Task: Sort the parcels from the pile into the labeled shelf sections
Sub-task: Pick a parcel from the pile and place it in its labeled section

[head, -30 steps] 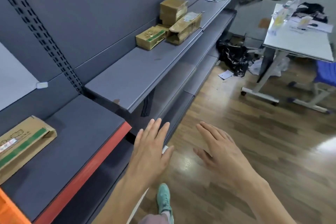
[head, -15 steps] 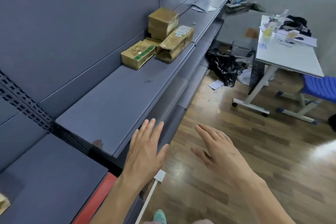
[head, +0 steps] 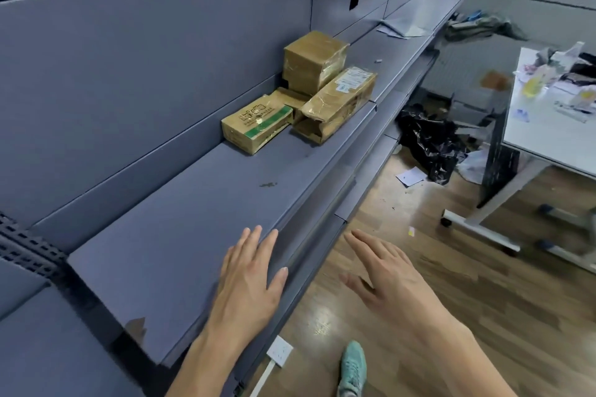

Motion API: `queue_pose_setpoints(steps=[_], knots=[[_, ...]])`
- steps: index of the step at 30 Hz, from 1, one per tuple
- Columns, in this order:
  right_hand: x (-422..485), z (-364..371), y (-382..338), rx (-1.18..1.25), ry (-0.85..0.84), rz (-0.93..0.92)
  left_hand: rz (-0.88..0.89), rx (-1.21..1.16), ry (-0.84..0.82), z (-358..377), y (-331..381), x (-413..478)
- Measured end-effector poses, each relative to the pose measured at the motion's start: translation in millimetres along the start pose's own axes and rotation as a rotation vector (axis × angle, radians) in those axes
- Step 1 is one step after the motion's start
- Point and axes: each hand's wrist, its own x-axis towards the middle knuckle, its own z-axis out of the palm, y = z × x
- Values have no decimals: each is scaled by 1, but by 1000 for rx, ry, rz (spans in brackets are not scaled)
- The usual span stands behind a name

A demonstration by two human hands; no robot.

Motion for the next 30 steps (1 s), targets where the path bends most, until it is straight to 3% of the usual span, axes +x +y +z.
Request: queue_pose_setpoints(steps=[12, 30], knots=[[147, -57, 120, -76, -145, -217, -209, -42, 113, 24, 71, 140], [309, -71, 78, -48, -162, -427, -389, -35, 182, 1, 14, 243]])
